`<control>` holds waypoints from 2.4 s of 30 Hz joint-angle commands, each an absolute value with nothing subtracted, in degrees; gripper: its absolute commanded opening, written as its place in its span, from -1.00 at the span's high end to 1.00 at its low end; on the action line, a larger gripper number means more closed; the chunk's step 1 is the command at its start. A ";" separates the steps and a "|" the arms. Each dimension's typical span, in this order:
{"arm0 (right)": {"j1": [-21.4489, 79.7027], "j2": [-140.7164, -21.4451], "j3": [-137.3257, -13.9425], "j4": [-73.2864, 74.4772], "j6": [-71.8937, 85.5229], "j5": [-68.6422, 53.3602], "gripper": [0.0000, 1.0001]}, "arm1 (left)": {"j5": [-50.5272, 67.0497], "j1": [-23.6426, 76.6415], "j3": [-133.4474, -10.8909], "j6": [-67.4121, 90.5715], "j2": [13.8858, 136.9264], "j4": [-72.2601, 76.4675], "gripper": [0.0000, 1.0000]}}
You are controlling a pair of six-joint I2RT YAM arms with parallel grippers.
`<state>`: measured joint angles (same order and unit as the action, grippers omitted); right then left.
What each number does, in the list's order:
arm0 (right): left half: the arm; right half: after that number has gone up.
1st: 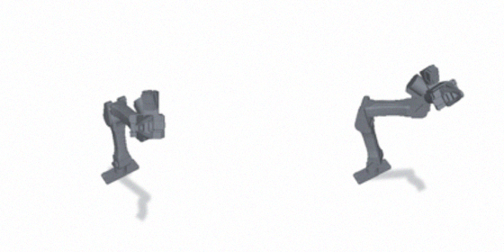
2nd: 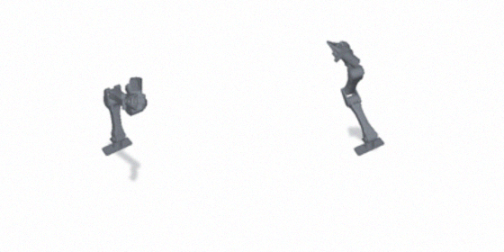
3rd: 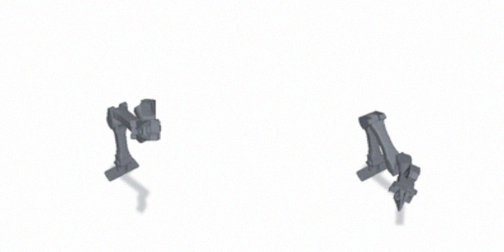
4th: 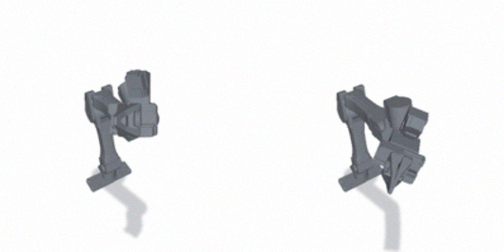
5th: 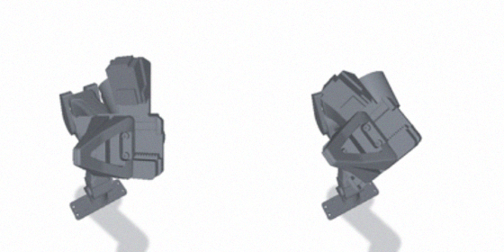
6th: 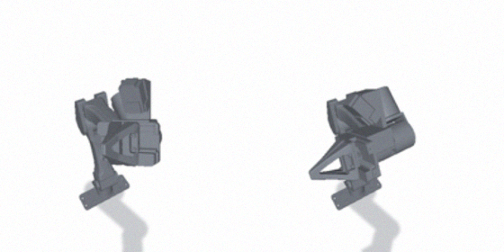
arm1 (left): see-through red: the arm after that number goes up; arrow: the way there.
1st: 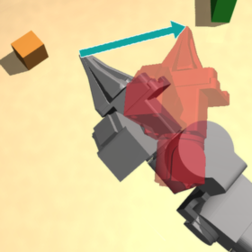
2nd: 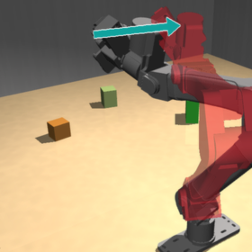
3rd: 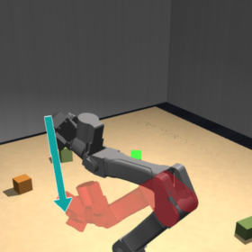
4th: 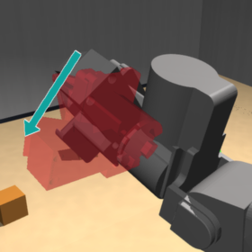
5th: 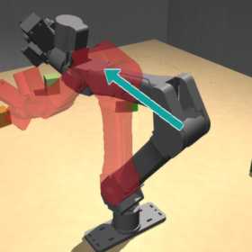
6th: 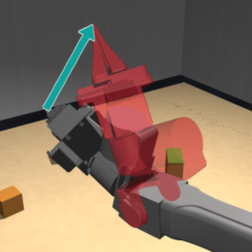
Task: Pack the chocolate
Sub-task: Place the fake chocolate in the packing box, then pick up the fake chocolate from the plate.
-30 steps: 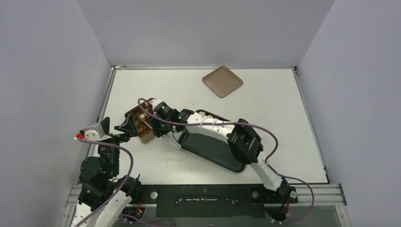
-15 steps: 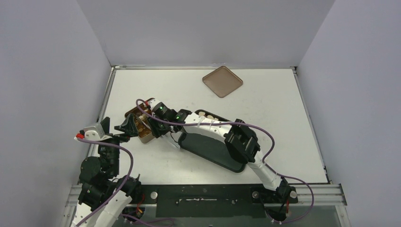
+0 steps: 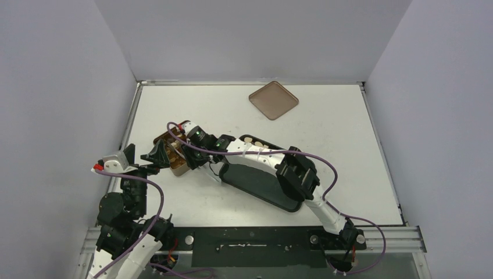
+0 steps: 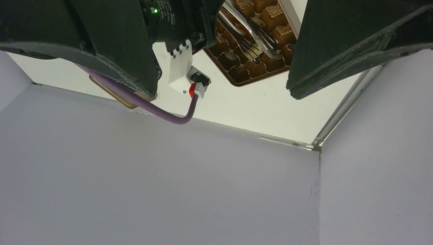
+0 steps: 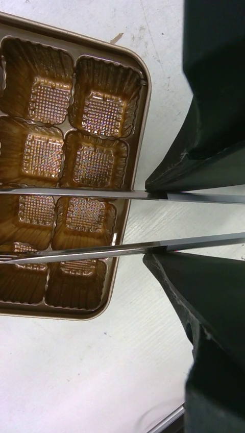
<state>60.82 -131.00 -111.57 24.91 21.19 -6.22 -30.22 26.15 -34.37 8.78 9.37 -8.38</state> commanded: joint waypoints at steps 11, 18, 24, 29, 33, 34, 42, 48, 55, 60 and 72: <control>61.00 -127.28 -112.44 21.17 21.67 -2.83 0.15 | -30.50 26.02 -34.83 8.97 9.65 -7.05 -0.95; 60.91 -125.23 -111.16 20.93 21.59 -2.93 0.16 | -30.62 26.02 -34.96 8.96 9.64 -7.33 -0.95; 59.87 -121.10 -107.06 20.02 21.03 -2.78 0.19 | -30.65 25.97 -34.93 8.92 9.69 -7.21 -0.95; 58.95 -116.70 -102.66 19.42 20.86 -3.20 0.19 | -30.75 25.99 -34.98 8.88 9.50 -7.43 -0.95; 58.06 -111.98 -97.35 19.42 21.09 -2.59 0.19 | -30.22 26.00 -34.76 8.88 9.79 -7.19 -0.95; 57.75 -110.46 -95.72 19.49 21.16 -2.08 0.19 | -30.05 25.98 -34.72 8.93 9.84 -7.13 -0.95; 55.06 -97.58 -84.47 25.39 21.19 4.79 0.19 | -29.46 26.02 -34.40 8.88 9.91 -6.64 -0.95; 53.14 -90.28 -77.01 31.46 21.74 7.86 0.19 | -29.14 25.93 -34.41 8.88 9.91 -6.68 -0.95; 52.91 -84.43 -69.71 37.78 23.32 8.57 0.16 | -29.15 25.92 -34.41 8.87 9.93 -6.65 -0.95; 52.95 -82.43 -66.15 40.85 25.04 7.97 0.16 | -29.09 25.93 -34.41 8.88 9.84 -6.68 -0.95; 54.62 -81.67 -61.45 38.86 26.79 2.05 0.14 | -28.93 25.92 -34.44 8.96 9.89 -6.69 -0.95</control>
<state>53.80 -83.74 -62.63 41.63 25.45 4.34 -29.71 26.15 -34.33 8.78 9.50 -8.38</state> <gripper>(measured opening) 0.435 0.974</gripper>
